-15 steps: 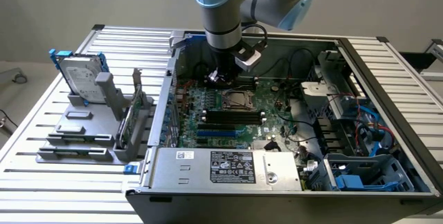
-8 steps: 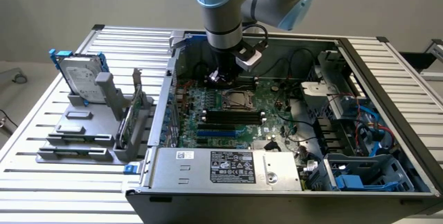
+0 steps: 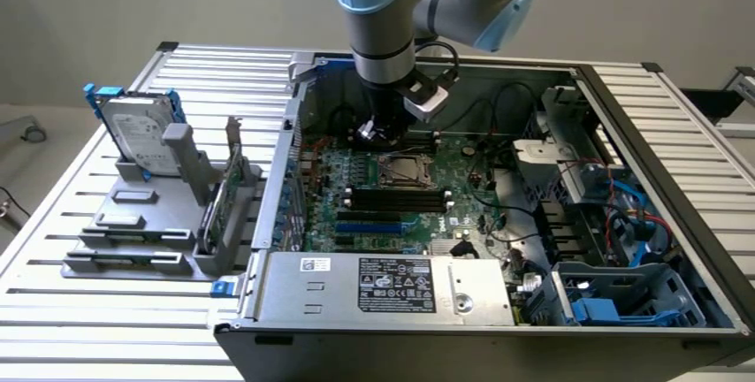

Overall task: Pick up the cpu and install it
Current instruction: 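Install the first cpu locking lever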

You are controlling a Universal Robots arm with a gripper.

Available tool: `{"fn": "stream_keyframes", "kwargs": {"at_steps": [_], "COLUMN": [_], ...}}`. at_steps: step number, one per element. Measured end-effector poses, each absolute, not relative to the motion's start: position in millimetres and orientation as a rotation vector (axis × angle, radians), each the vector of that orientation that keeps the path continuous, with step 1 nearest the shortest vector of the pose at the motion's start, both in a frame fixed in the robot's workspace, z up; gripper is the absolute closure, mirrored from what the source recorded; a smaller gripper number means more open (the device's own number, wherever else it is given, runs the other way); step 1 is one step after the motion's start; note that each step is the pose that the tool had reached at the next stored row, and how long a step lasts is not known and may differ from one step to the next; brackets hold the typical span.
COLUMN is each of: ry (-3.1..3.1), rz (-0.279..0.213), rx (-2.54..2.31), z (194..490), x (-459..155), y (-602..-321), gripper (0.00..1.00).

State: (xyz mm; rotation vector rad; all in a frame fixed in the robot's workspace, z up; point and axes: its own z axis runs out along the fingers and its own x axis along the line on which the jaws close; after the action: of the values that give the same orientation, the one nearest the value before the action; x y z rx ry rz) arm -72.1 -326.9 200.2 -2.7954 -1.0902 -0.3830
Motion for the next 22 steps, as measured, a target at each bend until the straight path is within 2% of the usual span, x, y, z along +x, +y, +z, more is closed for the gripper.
{"fn": "stream_keyframes", "kwargs": {"at_steps": [22], "ry": [-1.09], "rz": [-0.383], "rx": [-2.796], "z": [197.2], "x": [-65.9], "y": [-327.3], "gripper": [0.89]}}
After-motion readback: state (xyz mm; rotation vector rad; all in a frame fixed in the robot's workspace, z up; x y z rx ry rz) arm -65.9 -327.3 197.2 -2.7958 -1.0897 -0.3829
